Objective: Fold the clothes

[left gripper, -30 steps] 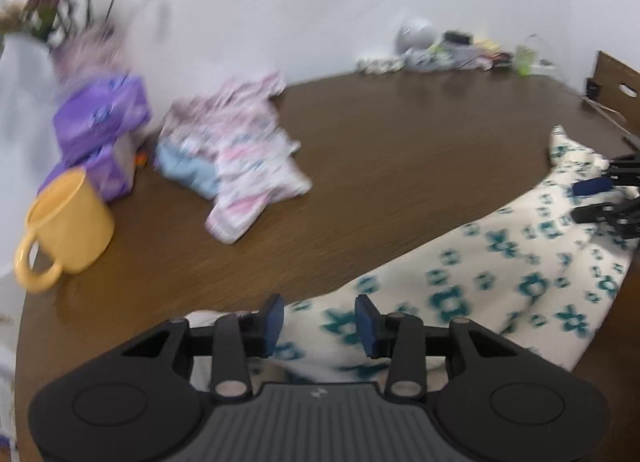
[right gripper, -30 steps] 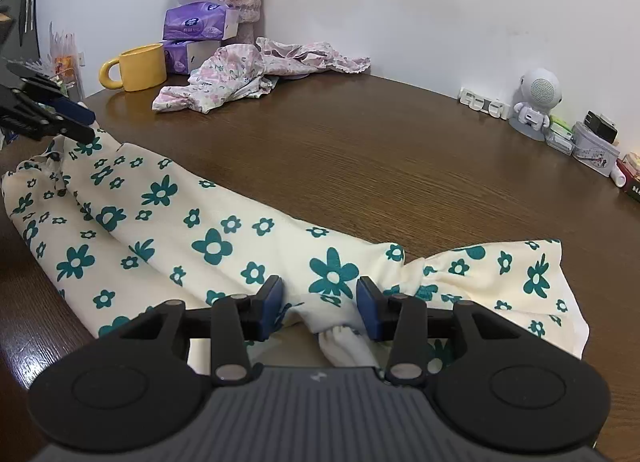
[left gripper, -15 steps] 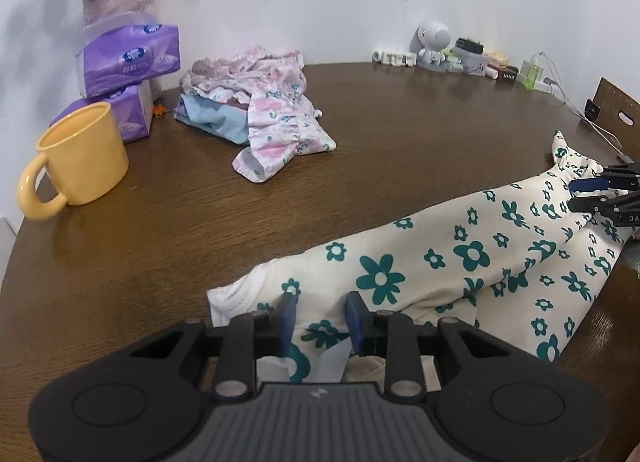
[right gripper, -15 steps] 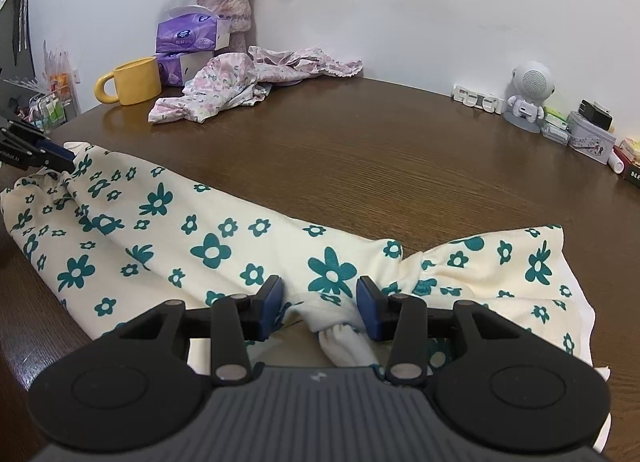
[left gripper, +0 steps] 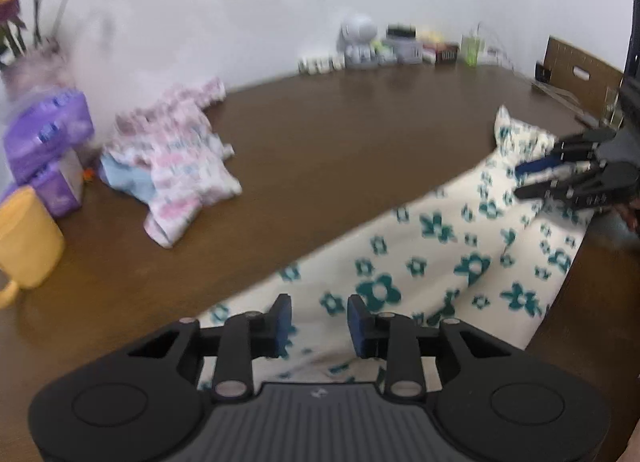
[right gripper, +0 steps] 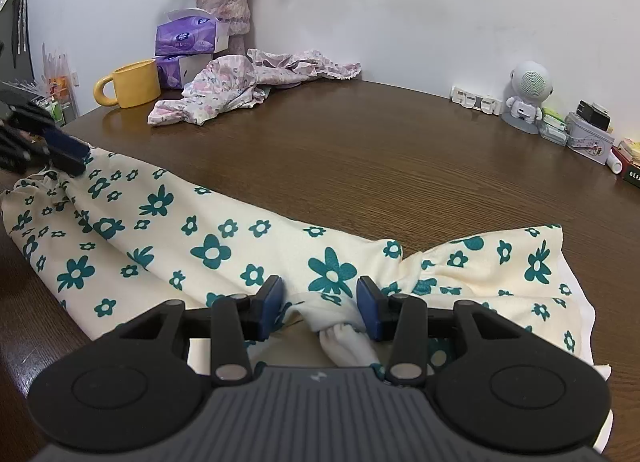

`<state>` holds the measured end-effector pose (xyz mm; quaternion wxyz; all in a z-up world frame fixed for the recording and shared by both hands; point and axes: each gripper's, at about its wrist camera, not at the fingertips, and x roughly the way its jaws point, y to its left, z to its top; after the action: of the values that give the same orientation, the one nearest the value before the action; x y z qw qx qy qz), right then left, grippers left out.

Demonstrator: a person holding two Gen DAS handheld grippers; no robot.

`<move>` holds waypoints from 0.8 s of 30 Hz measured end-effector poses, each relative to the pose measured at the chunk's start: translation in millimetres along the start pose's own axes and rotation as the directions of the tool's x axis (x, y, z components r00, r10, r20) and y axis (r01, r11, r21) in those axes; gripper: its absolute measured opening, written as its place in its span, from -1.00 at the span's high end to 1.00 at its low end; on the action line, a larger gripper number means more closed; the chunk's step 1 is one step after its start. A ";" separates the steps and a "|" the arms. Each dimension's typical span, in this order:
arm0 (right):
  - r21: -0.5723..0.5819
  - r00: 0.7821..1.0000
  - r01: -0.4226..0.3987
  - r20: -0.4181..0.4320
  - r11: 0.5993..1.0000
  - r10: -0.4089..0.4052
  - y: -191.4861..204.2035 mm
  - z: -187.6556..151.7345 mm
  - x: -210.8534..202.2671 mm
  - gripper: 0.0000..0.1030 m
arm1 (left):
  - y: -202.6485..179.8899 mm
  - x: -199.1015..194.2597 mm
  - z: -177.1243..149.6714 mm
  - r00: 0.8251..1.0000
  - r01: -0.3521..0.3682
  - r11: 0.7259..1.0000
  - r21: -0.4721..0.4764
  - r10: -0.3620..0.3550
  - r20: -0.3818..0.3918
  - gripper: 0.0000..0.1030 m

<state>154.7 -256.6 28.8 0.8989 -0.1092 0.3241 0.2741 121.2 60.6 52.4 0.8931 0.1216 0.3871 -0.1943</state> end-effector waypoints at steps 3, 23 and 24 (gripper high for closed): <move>0.003 1.000 -0.010 0.006 1.000 0.010 -2.1 -1.0 -0.3 0.19 | 0.4 7.6 -10.9 1.000 -0.007 1.000 -0.015 0.007 -0.005 0.43; 0.227 0.992 0.089 0.066 0.970 -0.106 -103.4 -23.1 -82.5 -0.15 | -98.1 34.6 18.0 0.999 -0.017 0.993 0.115 0.013 0.034 0.43; 0.247 0.995 0.075 0.051 0.966 -0.090 -111.2 -25.0 -78.6 -0.16 | -97.8 34.8 18.4 0.999 -0.017 0.994 0.106 0.014 0.032 0.43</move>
<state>154.0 -390.9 62.2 0.9257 -0.0023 0.3225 0.1975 111.7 -42.5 32.6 0.8926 0.1690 0.3614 -0.2098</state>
